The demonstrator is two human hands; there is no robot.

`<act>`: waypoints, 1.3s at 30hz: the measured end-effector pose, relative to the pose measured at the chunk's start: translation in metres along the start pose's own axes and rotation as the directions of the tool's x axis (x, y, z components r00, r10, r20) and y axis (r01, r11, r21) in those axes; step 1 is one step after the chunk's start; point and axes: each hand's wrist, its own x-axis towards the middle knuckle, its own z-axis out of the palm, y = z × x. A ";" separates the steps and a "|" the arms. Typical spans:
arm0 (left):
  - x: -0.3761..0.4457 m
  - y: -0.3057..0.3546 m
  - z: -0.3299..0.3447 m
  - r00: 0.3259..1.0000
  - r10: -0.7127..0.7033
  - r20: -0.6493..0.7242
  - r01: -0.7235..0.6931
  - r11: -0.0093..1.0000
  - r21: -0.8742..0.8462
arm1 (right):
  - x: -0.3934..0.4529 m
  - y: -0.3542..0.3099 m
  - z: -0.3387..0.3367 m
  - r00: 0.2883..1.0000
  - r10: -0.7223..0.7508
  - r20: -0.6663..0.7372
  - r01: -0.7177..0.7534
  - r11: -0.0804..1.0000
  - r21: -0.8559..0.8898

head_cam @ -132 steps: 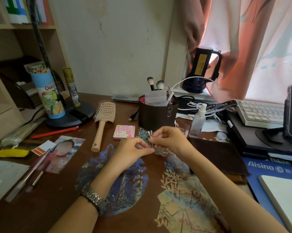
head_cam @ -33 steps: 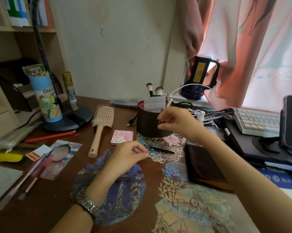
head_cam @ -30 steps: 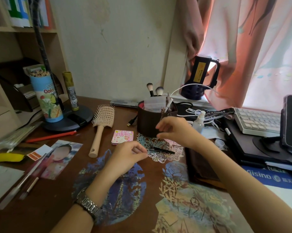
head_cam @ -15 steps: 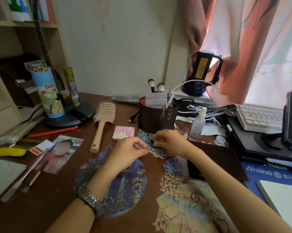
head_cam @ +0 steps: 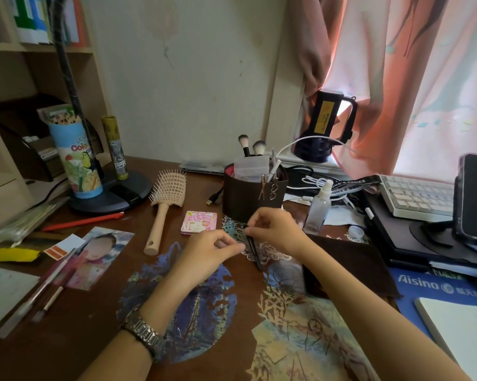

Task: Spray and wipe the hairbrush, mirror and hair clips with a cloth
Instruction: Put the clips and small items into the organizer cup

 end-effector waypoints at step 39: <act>0.002 -0.001 0.003 0.999 0.032 -0.036 -0.030 0.998 0.057 | -0.009 -0.008 -0.022 0.998 -0.012 0.062 0.006 0.996 0.094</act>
